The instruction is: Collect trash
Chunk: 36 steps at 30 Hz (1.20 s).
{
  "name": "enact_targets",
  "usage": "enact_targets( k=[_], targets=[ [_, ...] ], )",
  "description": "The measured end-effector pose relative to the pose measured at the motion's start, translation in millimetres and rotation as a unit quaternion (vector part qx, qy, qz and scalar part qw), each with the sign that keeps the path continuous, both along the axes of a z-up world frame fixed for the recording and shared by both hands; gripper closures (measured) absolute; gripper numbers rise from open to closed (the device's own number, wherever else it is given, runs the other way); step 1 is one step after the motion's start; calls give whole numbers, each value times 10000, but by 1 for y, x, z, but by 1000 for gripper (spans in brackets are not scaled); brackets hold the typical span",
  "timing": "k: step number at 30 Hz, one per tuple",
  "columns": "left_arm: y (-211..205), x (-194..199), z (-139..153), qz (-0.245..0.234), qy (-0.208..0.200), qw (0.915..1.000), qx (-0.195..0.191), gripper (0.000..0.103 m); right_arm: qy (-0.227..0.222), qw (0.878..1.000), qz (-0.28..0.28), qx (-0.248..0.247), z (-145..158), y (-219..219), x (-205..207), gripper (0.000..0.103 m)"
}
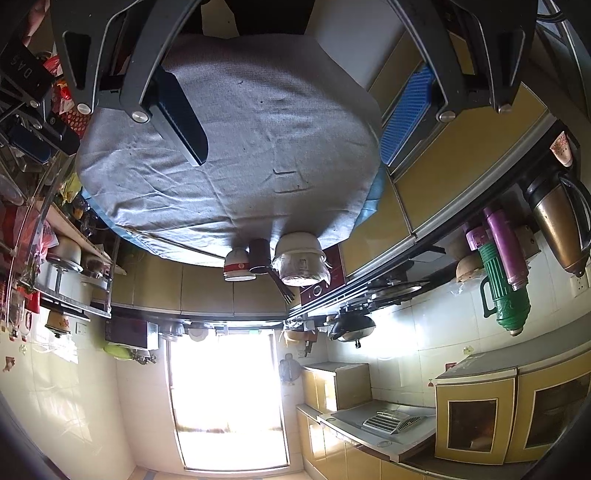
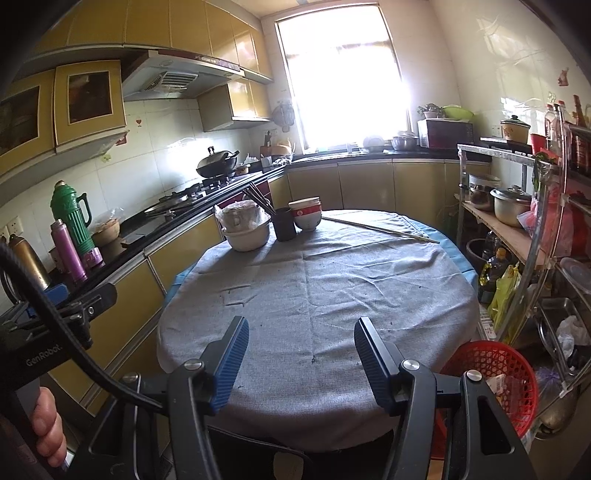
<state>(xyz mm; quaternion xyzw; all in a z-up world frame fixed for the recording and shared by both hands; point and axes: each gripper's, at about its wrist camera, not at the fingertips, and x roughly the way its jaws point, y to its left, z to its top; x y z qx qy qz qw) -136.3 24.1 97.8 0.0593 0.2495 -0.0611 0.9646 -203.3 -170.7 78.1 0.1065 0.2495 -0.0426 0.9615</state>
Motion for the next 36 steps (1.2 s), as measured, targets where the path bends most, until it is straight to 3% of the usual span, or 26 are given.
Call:
enact_targets(
  k=[15,26,32,36],
  targets=[
    [-1,0,-3,-38,38,10000,9,9,-51,10000,31,-16,4,2,0,39],
    [2,16,-7,176,120,9997,76,9,-61,9998,194,-68,9,1,26,39],
    [5,38,-13,354,252,9991,-4,9,34,9995,305,-31,6,-6,52,39],
    [3,76,-26,229,601,9972,-375,9,152,9992,369,-51,-6,-18,79,36]
  ],
)
